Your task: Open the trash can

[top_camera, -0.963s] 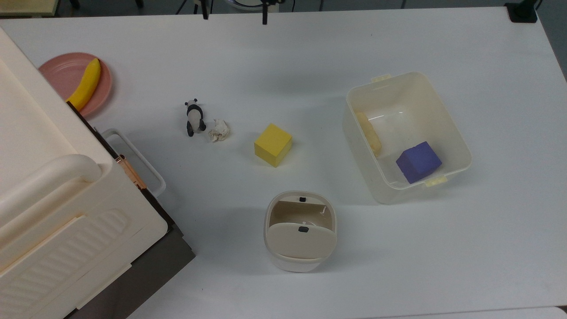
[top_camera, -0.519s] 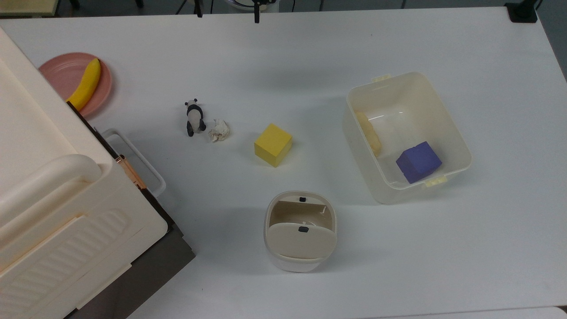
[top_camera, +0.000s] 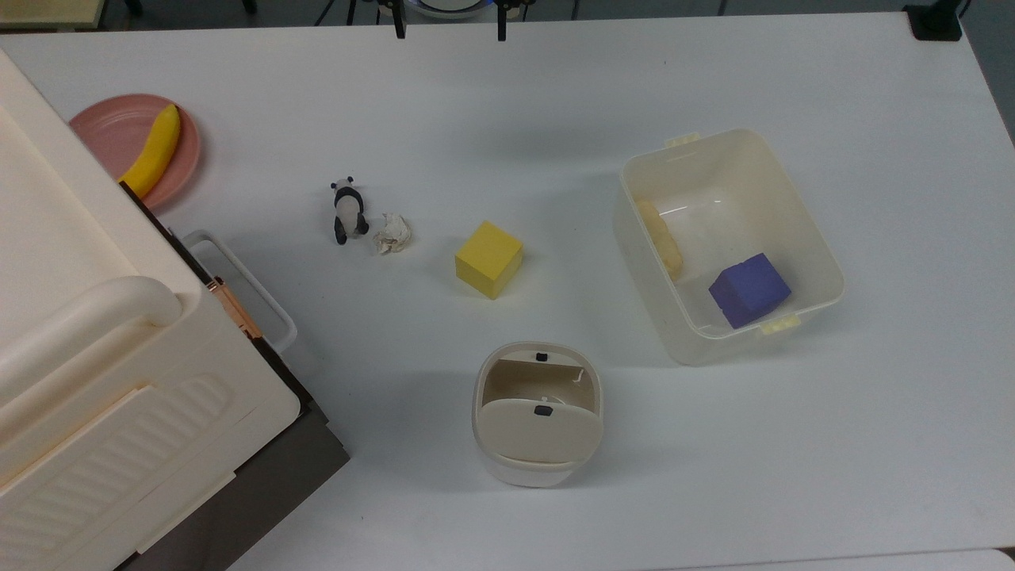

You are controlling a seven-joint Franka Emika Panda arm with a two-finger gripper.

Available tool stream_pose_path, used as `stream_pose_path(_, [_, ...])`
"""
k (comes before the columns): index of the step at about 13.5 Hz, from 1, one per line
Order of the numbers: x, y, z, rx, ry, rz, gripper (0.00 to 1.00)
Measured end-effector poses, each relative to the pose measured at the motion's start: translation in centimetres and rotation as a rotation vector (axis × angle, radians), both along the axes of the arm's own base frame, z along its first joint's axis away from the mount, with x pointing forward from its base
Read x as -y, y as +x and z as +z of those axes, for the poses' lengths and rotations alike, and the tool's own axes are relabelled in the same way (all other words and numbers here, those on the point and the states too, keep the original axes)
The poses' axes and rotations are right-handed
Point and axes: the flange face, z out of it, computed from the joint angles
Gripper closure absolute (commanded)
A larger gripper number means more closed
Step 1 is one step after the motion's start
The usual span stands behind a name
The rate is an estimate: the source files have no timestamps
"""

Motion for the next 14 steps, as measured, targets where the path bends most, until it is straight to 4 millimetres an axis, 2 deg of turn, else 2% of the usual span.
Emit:
stream_pose_path(6, [0.6,0.0,0.1,0.001,0.001,-0.011,0.0])
stream_pose_path(11, [2.1,0.0,0.5,0.01,0.001,-0.039,0.0])
stream_pose_path(14, [2.4,-0.1,0.7,0.013,0.001,-0.045,0.0])
